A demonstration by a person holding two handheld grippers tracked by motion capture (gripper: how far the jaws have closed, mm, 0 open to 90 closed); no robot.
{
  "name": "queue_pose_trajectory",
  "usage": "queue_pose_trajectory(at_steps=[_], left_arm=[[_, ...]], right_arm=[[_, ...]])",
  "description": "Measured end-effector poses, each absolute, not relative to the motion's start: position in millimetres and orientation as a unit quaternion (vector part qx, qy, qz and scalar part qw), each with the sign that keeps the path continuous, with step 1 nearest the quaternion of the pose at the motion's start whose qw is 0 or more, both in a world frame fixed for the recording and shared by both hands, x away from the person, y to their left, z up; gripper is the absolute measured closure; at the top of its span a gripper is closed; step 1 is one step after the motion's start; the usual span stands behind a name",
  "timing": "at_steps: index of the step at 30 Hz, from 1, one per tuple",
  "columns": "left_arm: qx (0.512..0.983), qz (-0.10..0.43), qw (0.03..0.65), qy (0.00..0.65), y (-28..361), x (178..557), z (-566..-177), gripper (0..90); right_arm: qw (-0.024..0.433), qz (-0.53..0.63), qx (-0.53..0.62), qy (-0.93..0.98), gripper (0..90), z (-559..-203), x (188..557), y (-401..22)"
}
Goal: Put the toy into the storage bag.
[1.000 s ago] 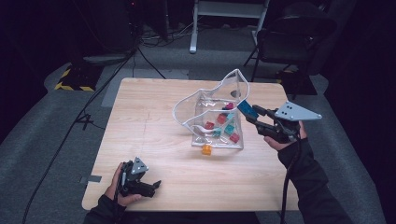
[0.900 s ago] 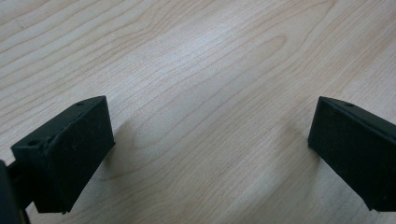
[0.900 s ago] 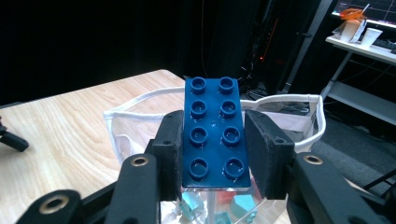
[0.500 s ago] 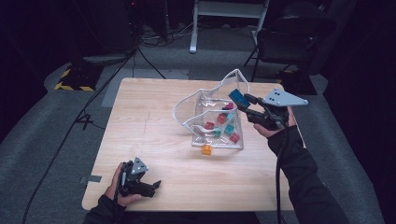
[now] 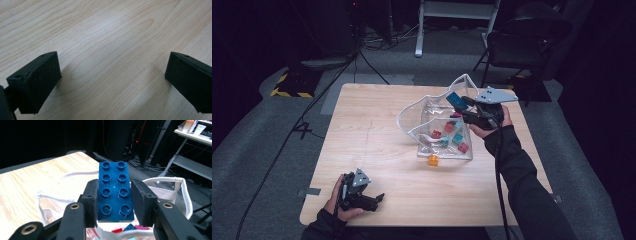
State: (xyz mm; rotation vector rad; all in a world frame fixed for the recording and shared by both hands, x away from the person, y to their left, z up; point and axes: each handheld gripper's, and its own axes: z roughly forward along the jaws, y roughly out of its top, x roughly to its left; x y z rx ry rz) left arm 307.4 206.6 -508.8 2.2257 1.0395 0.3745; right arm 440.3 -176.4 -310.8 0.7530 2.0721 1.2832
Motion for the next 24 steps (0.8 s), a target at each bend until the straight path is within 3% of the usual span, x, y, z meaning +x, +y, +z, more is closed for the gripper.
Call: queue_pose_trajectory(at_steps=[24], left_arm=[[0.848, 0.143, 0.323, 0.396, 207, 307, -509, 0.5]], right_arm=[[0.289, 0.456, 0.316, 0.780, 57.2, -325, 462, -168]])
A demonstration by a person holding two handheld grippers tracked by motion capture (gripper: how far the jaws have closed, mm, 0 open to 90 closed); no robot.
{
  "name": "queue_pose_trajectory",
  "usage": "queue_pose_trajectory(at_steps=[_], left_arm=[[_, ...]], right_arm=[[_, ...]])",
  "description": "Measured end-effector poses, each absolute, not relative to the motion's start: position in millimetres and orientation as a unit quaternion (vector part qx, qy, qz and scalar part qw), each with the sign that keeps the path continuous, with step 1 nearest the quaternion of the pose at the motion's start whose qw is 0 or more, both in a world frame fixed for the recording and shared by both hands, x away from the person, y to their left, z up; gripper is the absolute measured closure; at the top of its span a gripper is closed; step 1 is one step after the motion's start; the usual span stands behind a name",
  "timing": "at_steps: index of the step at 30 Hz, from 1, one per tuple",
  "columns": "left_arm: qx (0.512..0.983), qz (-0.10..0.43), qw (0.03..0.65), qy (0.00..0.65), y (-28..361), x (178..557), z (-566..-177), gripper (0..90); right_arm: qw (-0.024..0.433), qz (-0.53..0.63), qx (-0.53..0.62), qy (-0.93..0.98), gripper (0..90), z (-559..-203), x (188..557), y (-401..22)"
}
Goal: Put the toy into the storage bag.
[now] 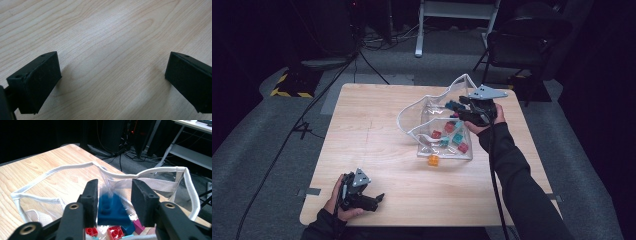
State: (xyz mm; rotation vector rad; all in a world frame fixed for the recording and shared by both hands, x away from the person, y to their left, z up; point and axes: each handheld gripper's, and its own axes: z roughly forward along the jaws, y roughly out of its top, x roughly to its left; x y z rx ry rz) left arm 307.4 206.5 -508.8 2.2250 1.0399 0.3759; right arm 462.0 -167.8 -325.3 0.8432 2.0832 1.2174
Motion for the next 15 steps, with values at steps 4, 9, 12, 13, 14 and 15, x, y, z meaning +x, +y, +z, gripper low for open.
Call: queue_pose_trajectory(at_steps=[4, 9, 12, 13, 14, 15], left_arm=[[0.848, 0.143, 0.323, 0.396, 207, 307, -509, 0.5], [0.848, 0.145, 0.321, 0.395, 207, 307, -509, 0.5], [0.848, 0.144, 0.322, 0.396, 207, 307, -509, 0.5], [0.848, 0.144, 0.322, 0.396, 207, 307, -509, 0.5], [0.848, 0.145, 0.322, 0.396, 207, 307, -509, 0.5], [0.848, 0.144, 0.322, 0.396, 207, 307, -509, 0.6]], right_arm=[[0.289, 0.458, 0.316, 0.779, 56.6, -324, 460, -169], [0.290, 0.466, 0.311, 0.776, 57.0, -320, 453, -173], [0.291, 0.473, 0.309, 0.772, 56.5, -316, 446, -179], [0.292, 0.474, 0.308, 0.771, 56.4, -316, 444, -181], [0.295, 0.476, 0.308, 0.770, 56.2, -315, 442, -183], [0.295, 0.478, 0.309, 0.768, 56.2, -314, 439, -186]])
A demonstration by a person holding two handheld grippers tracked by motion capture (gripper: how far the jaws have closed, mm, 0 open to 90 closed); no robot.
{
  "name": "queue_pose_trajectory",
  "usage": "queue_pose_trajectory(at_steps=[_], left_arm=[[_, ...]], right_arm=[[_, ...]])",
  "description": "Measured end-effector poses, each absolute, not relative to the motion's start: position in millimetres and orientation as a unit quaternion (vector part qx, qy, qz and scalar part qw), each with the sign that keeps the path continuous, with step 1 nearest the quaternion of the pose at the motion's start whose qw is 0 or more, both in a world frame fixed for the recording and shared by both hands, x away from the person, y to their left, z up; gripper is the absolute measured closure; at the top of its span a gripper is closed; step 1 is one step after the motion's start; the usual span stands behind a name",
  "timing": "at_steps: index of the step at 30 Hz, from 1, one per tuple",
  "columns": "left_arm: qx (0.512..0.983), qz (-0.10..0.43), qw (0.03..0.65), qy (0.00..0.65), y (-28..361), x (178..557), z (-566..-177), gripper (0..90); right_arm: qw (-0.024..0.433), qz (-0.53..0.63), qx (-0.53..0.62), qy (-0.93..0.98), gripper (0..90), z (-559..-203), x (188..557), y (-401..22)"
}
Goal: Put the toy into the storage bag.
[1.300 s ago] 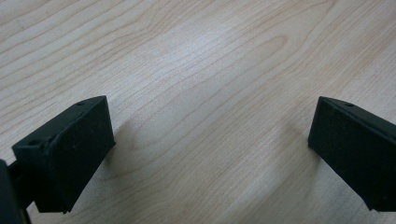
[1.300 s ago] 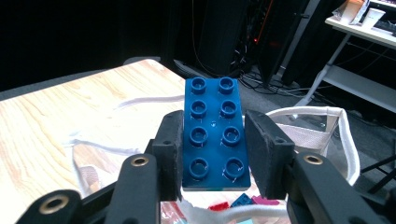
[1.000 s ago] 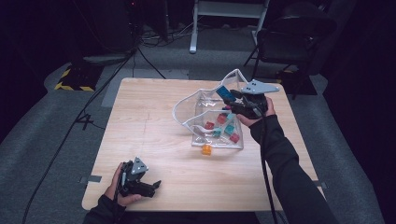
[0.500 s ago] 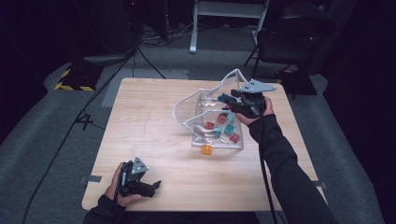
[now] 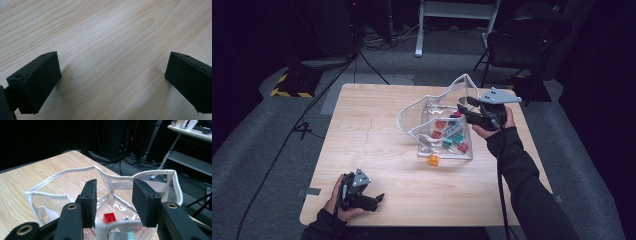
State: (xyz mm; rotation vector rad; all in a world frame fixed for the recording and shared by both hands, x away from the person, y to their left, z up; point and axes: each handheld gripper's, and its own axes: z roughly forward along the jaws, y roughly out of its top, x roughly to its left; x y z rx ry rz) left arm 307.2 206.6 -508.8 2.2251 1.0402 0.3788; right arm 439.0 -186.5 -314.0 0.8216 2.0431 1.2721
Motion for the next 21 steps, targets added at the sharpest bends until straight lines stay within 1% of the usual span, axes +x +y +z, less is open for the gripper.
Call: queue_pose_trajectory(at_steps=[9, 21], left_arm=[[0.848, 0.144, 0.322, 0.396, 207, 307, -509, 0.5], [0.848, 0.144, 0.322, 0.396, 207, 307, -509, 0.5]], right_arm=[[0.298, 0.491, 0.301, 0.761, 55.6, -312, 416, -212], [0.294, 0.486, 0.291, 0.770, 54.9, -327, 391, -227]])
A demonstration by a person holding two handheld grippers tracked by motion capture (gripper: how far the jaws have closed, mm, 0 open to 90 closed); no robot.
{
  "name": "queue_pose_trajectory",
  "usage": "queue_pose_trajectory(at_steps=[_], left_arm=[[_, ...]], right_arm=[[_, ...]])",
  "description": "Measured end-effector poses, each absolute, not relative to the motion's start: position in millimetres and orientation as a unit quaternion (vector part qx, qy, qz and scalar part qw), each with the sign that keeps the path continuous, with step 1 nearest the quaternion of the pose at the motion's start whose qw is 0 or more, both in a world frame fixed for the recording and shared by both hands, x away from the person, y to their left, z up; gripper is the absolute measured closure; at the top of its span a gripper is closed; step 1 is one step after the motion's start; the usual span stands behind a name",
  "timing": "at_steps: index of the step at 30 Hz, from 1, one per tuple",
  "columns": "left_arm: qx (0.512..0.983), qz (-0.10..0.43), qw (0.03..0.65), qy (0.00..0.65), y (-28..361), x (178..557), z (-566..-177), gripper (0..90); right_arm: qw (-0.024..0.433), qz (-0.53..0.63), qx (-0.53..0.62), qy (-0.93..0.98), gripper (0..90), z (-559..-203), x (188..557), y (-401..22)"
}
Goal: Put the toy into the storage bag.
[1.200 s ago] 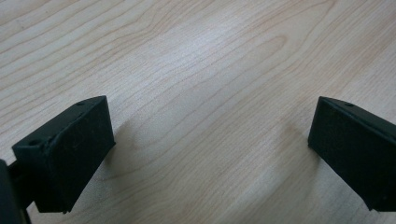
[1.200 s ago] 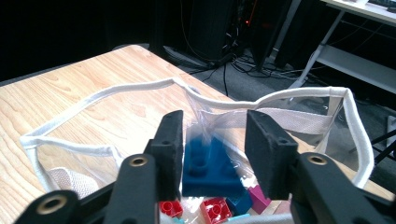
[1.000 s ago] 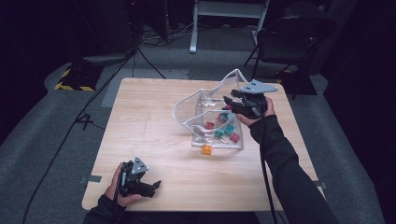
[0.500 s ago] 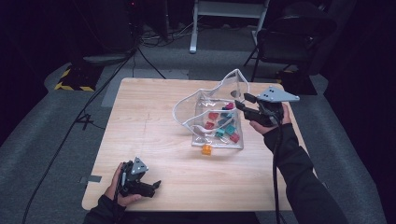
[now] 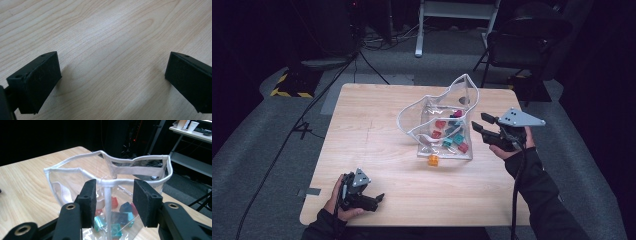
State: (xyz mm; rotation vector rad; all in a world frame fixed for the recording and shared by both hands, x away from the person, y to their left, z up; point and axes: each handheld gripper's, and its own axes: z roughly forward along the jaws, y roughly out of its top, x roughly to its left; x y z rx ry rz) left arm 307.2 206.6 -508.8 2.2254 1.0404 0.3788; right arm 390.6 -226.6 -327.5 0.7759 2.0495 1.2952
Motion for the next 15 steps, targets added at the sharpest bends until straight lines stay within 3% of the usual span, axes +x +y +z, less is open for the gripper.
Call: queue_pose_trajectory(at_steps=[15], left_arm=[[0.848, 0.144, 0.322, 0.396, 207, 307, -509, 0.5]], right_arm=[[0.259, 0.482, 0.281, 0.789, 53.9, -370, 373, -218]])
